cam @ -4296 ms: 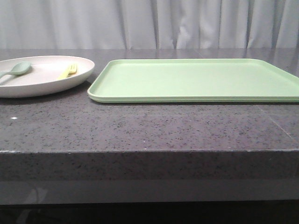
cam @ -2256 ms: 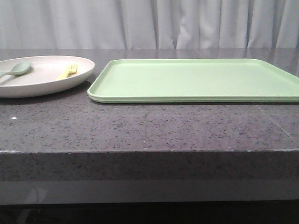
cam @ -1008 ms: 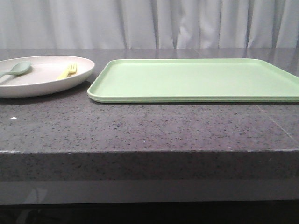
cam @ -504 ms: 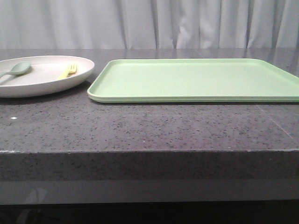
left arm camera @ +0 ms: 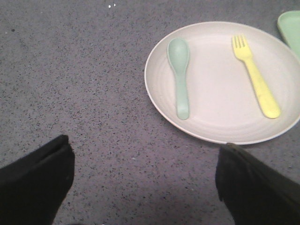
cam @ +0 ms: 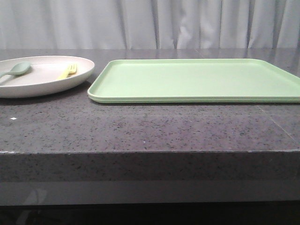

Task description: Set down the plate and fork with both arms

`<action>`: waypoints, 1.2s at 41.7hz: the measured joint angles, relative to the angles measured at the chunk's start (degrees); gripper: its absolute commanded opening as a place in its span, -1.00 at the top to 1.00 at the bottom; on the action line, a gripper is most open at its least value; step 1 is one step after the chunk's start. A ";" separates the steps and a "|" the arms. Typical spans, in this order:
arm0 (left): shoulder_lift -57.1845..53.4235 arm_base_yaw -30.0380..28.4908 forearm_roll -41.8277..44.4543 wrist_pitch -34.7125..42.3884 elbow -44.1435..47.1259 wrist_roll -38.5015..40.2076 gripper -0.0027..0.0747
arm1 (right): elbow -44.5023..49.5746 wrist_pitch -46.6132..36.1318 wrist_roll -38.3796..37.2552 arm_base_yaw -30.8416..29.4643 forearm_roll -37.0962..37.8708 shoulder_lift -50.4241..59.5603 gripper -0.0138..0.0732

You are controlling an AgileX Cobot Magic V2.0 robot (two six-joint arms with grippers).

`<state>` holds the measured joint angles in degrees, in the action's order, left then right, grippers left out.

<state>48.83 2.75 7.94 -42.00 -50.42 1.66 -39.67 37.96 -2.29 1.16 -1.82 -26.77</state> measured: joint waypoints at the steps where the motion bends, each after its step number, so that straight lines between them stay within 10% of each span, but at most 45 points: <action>1: 1.13 0.00 0.72 0.15 -0.34 0.00 -0.61 | 0.00 0.00 0.00 0.00 0.00 0.00 -0.35; 16: 23.28 -3.25 1.28 -5.59 -13.75 -0.15 -0.61 | 0.00 0.00 0.00 0.00 0.00 0.00 -0.35; 33: 40.17 -19.37 -37.65 -6.65 -22.50 -24.05 -0.56 | 0.00 0.00 0.00 0.00 0.00 0.00 -0.35; 50: 51.77 -21.80 -58.75 -7.65 -22.64 -34.44 -0.25 | 0.00 0.00 0.00 0.00 0.00 0.00 -0.35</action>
<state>100.60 -19.05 -50.81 -49.65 -73.06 -32.78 -39.67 37.96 -2.29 1.16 -1.82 -26.77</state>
